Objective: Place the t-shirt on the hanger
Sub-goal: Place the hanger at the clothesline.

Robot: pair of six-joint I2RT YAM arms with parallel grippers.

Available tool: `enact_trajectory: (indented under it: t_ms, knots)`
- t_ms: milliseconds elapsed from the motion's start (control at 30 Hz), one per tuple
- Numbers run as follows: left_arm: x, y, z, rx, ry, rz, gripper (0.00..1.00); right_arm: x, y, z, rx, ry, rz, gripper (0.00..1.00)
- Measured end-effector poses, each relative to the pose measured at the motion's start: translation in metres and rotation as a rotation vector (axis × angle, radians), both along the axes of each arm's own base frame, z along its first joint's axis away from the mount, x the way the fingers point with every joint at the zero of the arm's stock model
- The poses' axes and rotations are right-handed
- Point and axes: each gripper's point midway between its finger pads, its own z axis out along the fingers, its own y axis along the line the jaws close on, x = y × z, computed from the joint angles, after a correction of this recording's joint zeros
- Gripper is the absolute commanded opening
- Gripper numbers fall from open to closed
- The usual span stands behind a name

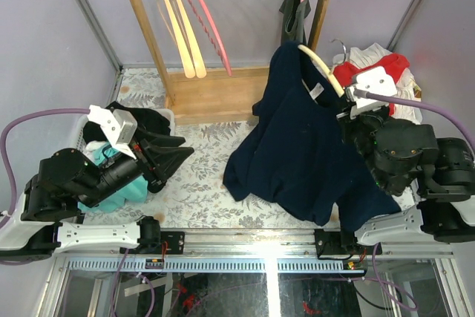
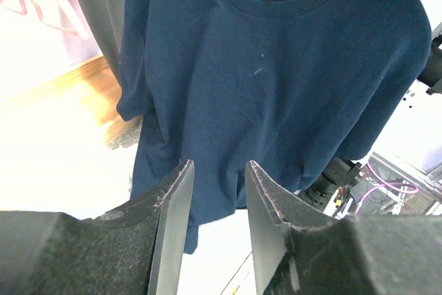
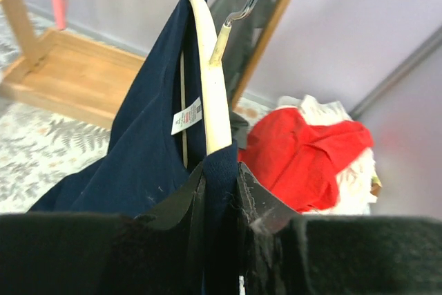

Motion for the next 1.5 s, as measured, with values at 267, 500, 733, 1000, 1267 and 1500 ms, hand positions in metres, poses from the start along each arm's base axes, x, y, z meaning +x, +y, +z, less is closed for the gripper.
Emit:
enact_trajectory:
  t_ms: [267, 500, 733, 1000, 1267, 1500]
  knots:
    - [-0.001, 0.002, -0.005, 0.016, 0.008, -0.002, 0.35, 0.009, -0.035, 0.008, -0.015, -0.101, -0.245, 0.0]
    - [-0.003, 0.0, -0.006, 0.022, 0.01, -0.017, 0.35, 0.009, -0.037, 0.024, 0.031, -0.097, -0.379, 0.0]
    - [-0.004, -0.005, -0.006, 0.032, 0.012, -0.031, 0.35, 0.009, -0.008, 0.046, 0.054, -0.1, -0.347, 0.0]
    - [-0.006, -0.006, -0.005, 0.031, 0.012, -0.042, 0.35, 0.019, 0.076, 0.045, -0.013, -0.148, -0.143, 0.0]
    - [-0.007, -0.006, -0.008, 0.04, 0.017, -0.05, 0.34, 0.105, 0.104, -0.014, -0.064, 0.017, -0.035, 0.0]
    - [-0.008, -0.003, -0.012, 0.052, 0.022, -0.049, 0.34, 0.163, 0.081, -0.055, -0.019, 0.22, -0.027, 0.0]
